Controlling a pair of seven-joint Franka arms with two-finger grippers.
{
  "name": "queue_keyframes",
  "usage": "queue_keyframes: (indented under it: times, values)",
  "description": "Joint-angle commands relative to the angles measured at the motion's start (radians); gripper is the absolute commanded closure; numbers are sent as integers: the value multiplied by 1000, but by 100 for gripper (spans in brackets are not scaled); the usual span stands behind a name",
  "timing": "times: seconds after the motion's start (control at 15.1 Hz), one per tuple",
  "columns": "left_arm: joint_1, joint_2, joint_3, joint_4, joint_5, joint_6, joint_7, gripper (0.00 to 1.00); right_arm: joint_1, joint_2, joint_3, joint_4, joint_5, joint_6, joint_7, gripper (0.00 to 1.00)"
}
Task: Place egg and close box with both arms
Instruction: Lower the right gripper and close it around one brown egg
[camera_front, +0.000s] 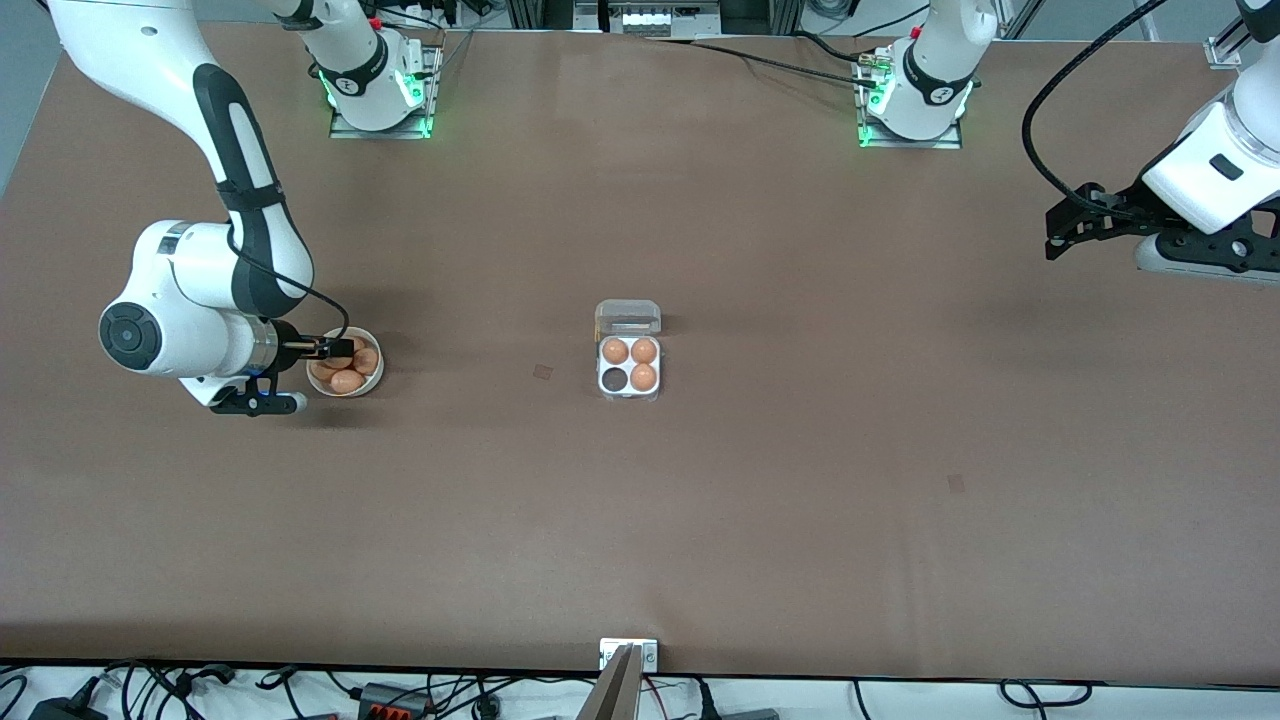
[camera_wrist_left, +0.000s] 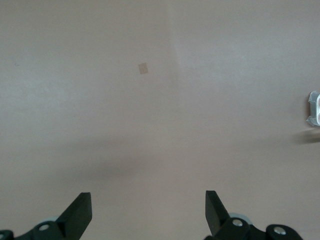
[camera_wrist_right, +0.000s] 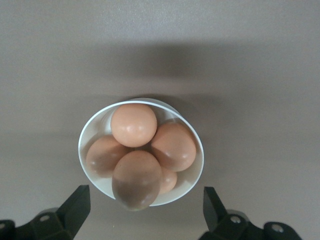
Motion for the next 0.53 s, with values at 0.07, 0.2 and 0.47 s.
queue_keyframes:
  times: [0.07,0.2,0.47]
  values:
    - [5,-1,-1,17,3,-20,17,0,3,-27,-4,-30,-12,27,-6,17]
    - [5,-2,-2,17,3,-20,13,0,0,-21,-4,-30,-12,35,-4,20]
    - [5,-2,-2,17,3,-20,14,0,3,-18,-4,-33,-11,43,11,21]
